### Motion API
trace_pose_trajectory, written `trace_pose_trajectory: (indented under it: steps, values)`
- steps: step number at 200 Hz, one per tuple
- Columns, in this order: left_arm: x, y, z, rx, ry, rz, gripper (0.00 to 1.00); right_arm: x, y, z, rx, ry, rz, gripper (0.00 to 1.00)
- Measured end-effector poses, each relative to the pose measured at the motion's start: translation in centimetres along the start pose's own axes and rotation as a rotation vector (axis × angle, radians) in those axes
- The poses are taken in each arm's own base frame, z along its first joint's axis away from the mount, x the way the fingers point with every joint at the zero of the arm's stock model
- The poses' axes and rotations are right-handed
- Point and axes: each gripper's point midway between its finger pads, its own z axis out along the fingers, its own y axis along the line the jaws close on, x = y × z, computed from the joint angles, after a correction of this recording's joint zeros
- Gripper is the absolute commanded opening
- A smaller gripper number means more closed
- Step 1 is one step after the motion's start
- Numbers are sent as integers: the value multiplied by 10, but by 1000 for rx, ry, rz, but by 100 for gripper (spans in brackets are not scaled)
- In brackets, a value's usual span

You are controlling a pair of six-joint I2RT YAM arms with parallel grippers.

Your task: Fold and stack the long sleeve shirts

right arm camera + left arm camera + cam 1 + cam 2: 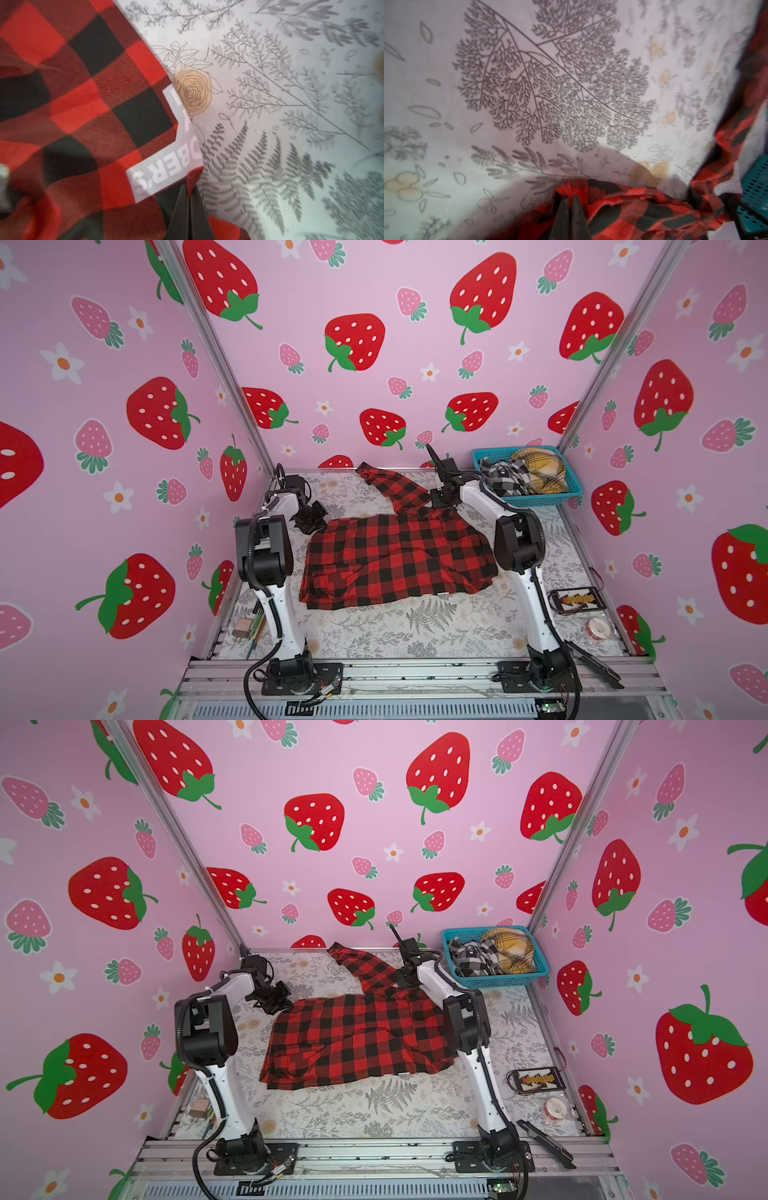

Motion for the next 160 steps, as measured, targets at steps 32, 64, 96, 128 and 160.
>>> trace_pose_trajectory:
  steps: [32,64,96,128,160]
  values:
    - [-1,-20,-44,117,-125,-25,0,-21,8,-82,-57,-135,55,0]
    - [15,-12,-72,174,-187,-66,0,4,13,-129,-96,-184,90,0]
    - [53,22,-67,135,-161,-117,0,81,1,-120,-59,-88,131,0]
    - [94,62,-43,70,-98,-183,0,149,-19,-88,-6,54,176,0]
    - [111,82,-22,23,-35,-229,0,162,-22,-70,6,87,190,0]
